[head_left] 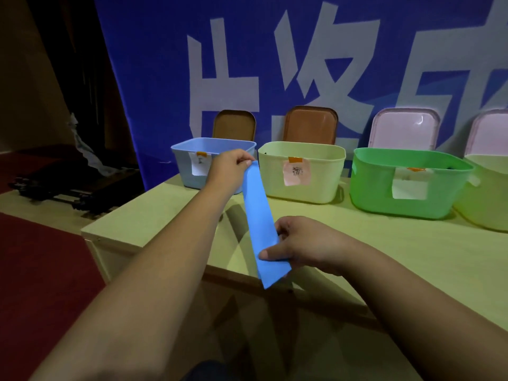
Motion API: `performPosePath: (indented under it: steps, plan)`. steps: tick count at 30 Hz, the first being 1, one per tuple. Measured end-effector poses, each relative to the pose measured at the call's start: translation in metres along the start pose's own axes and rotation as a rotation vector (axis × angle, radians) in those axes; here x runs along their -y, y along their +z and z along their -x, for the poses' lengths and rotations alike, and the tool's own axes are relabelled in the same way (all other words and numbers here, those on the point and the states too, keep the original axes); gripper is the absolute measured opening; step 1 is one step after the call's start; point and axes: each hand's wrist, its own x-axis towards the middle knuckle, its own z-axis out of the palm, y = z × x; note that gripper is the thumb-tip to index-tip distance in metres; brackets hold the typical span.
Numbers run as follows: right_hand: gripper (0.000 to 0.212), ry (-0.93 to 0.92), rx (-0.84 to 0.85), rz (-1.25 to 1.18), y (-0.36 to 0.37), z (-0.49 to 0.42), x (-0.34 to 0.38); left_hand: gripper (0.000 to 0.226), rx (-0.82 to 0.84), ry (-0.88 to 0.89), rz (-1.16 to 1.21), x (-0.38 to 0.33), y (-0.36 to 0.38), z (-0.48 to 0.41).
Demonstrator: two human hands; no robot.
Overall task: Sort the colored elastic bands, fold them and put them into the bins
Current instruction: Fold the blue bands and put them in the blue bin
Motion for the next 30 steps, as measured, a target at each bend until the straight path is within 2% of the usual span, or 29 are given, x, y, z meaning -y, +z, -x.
performPosePath:
  steps: [5, 8, 15, 20, 30]
  plan:
    - [0.044, 0.038, -0.036, 0.069, -0.001, -0.019, 0.000, 0.017, 0.028, -0.035, -0.046, 0.021, 0.031, -0.014]
    - [0.040, 0.059, 0.002, 0.088, -0.003, -0.025, 0.000, 0.018, 0.049, -0.057, -0.097, 0.032, 0.045, -0.018]
    - [0.048, 0.112, 0.037, 0.159, -0.005, -0.039, -0.003, 0.018, 0.091, -0.065, -0.210, 0.056, 0.060, -0.019]
    - [0.049, 0.123, 0.062, 0.242, -0.006, -0.040, -0.003, 0.019, 0.123, -0.064, -0.214, 0.063, 0.066, -0.016]
    - [0.055, 0.163, 0.083, 0.173, -0.018, -0.046, -0.009, 0.019, 0.148, -0.057, -0.245, 0.066, 0.069, -0.019]
